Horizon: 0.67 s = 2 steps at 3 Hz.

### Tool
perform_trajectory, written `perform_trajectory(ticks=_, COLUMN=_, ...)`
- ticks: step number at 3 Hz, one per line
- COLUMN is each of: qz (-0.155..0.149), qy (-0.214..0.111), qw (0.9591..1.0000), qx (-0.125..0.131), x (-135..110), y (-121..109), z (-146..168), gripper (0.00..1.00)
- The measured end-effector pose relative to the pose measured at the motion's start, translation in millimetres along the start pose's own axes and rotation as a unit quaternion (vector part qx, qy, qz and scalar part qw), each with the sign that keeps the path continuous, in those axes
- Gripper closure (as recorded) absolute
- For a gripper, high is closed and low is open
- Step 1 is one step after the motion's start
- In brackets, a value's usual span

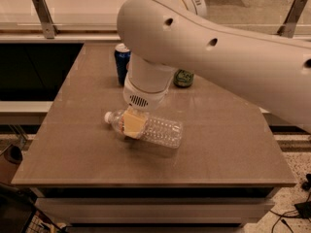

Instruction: Knock water bottle over

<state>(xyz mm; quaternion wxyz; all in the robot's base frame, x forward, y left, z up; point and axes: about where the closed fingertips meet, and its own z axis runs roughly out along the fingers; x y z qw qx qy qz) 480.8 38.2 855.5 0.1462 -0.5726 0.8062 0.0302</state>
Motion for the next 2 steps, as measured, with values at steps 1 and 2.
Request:
perform_trajectory(ticks=1, qz=-0.001, qy=-0.001, qw=1.0, qx=0.002, x=-0.1, y=0.6, z=-1.7, gripper=0.0)
perform_trajectory(ticks=2, qz=-0.001, qy=-0.001, qw=1.0, qx=0.002, x=-0.2, y=0.6, z=-1.8, gripper=0.0)
